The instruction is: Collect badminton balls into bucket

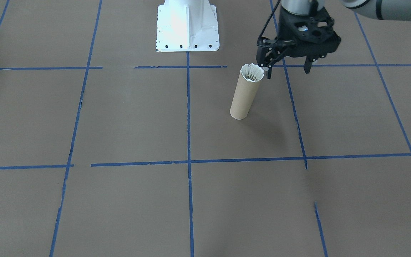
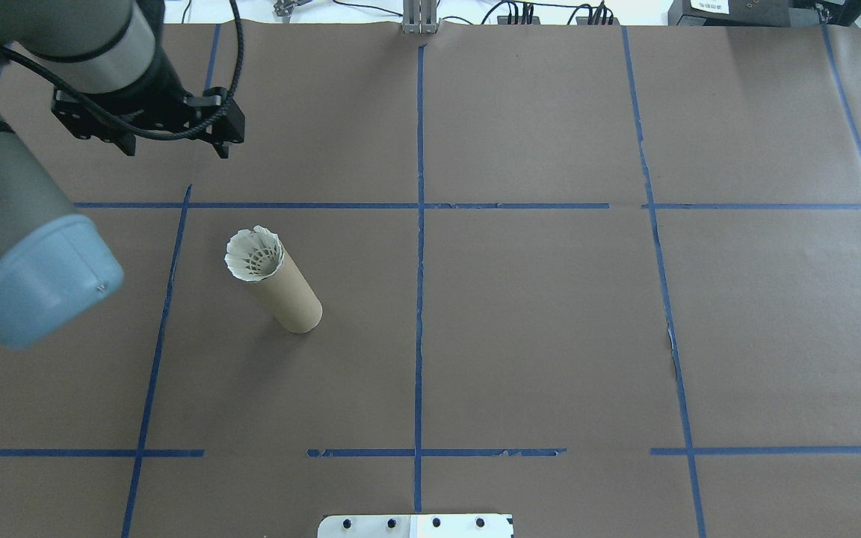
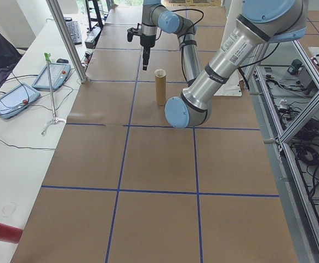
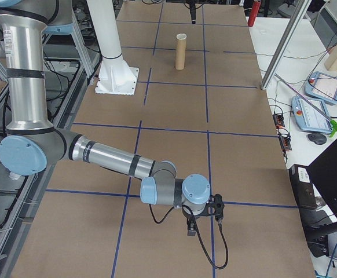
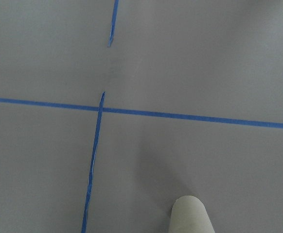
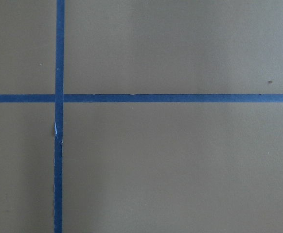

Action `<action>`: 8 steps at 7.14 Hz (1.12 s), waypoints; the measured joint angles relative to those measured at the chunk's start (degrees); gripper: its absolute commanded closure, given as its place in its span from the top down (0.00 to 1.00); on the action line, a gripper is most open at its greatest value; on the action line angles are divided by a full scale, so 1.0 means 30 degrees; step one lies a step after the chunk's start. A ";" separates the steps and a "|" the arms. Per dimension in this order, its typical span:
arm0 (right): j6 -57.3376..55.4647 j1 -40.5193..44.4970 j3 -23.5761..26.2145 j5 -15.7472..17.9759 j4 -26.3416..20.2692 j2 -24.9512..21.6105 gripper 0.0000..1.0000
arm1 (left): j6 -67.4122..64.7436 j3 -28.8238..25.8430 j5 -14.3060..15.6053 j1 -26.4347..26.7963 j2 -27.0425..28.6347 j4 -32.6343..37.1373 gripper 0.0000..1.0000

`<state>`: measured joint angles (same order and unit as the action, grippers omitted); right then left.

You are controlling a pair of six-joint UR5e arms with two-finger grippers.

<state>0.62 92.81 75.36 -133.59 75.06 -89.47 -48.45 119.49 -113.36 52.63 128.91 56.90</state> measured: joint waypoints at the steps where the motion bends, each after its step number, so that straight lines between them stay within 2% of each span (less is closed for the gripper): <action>1: 0.0000 0.0001 0.0005 0.0000 0.0000 0.0001 1.00 | 0.2551 -0.0043 -0.1119 0.1640 -0.1486 0.1314 1.00; 3: 0.0004 0.0000 -0.0002 0.0000 0.0000 0.0000 1.00 | 0.8205 -0.0598 -0.2505 0.4703 -0.3631 0.2062 1.00; 5: 0.0007 0.0001 -0.0003 0.0000 0.0000 -0.0001 1.00 | 1.4254 -0.2025 -0.3093 0.7910 -0.5452 0.2365 1.00; 6: 0.0002 0.0001 -0.0003 0.0000 0.0000 0.0000 1.00 | 1.6397 -0.2923 -0.3319 0.9192 -0.6334 0.3043 1.00; 8: 0.0000 0.0001 -0.0003 0.0000 0.0000 0.0001 1.00 | 1.8462 -0.4676 -0.4036 1.0676 -0.8513 0.6011 1.00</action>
<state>0.62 92.81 75.35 -133.59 75.06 -89.47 6.94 105.46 -125.47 84.66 103.37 74.93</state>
